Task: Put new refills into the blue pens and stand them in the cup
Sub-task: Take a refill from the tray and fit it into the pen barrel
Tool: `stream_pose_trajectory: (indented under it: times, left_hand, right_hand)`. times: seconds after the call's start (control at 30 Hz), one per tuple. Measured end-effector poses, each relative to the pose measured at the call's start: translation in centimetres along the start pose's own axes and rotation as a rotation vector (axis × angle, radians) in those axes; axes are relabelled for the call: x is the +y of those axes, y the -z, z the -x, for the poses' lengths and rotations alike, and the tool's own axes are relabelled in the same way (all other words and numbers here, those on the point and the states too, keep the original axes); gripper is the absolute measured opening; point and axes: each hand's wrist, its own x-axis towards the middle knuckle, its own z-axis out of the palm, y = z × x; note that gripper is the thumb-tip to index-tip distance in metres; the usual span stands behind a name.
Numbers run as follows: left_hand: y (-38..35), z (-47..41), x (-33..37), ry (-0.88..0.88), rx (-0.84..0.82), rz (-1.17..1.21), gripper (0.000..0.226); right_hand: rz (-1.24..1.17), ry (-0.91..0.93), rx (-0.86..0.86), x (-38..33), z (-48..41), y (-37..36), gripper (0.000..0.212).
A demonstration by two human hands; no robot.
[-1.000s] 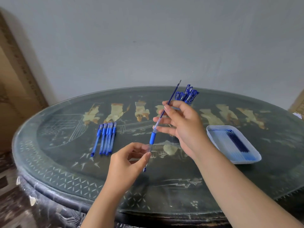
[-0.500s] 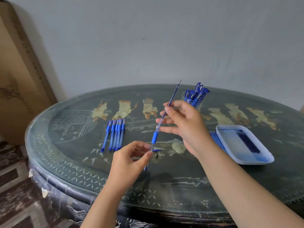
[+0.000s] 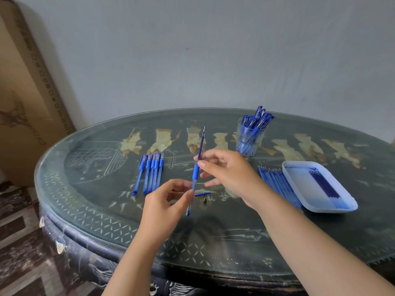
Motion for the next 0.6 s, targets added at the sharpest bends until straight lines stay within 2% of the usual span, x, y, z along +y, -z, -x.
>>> stream_pose_trajectory:
  times: [0.1,0.37,0.6]
  left_hand:
    - [0.1,-0.1,-0.2,0.013,0.018,0.030,0.010]
    - [0.0,-0.4,-0.7,0.009,0.016,0.039,0.011]
    - [-0.4,-0.3,-1.3,0.005,0.017,0.042,0.012]
  right_hand:
    - [0.111,-0.008,0.026,1.0,0.0,0.3,0.010]
    - [0.690,-0.076,0.023,5.0,1.0,-1.1,0.018]
    - [0.717,-0.048,0.045,6.0,1.1,-1.3,0.010]
